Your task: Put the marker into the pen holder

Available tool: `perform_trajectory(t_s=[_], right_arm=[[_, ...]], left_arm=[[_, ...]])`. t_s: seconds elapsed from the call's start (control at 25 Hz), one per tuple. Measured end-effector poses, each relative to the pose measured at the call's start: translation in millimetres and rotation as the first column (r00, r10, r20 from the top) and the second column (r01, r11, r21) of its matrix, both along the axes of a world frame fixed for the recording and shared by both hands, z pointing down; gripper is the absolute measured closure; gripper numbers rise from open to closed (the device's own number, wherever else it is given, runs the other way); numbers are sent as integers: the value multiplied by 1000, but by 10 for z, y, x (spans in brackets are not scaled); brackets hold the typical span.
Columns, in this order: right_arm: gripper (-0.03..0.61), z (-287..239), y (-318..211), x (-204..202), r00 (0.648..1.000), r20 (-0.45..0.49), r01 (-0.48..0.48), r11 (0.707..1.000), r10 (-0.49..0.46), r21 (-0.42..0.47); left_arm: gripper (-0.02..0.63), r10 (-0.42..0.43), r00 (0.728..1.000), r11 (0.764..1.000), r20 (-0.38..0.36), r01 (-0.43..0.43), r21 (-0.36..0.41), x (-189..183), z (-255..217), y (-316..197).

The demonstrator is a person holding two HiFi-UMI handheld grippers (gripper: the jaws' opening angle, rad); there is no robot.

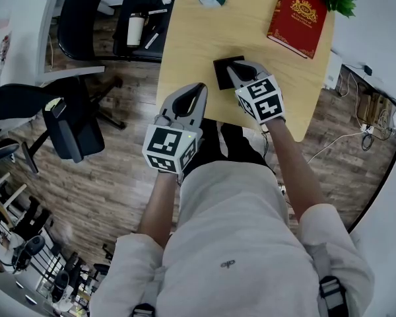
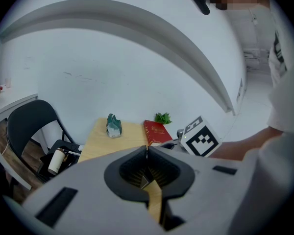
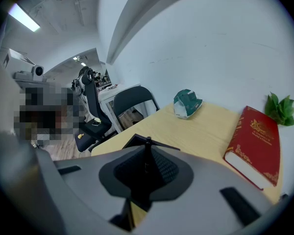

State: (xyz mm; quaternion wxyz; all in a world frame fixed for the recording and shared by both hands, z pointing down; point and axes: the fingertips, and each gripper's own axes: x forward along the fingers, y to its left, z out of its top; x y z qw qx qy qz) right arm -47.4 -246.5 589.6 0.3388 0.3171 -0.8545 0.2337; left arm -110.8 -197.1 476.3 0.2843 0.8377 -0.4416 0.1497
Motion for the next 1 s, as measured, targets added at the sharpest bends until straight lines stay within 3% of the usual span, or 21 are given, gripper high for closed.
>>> perform_trajectory(t_s=[1.0], right_arm=[[529,-344,108,261,998,26,53,996,-55,69]], left_arm=[[604,-75,997,996,26,74,59,270,-236,353]])
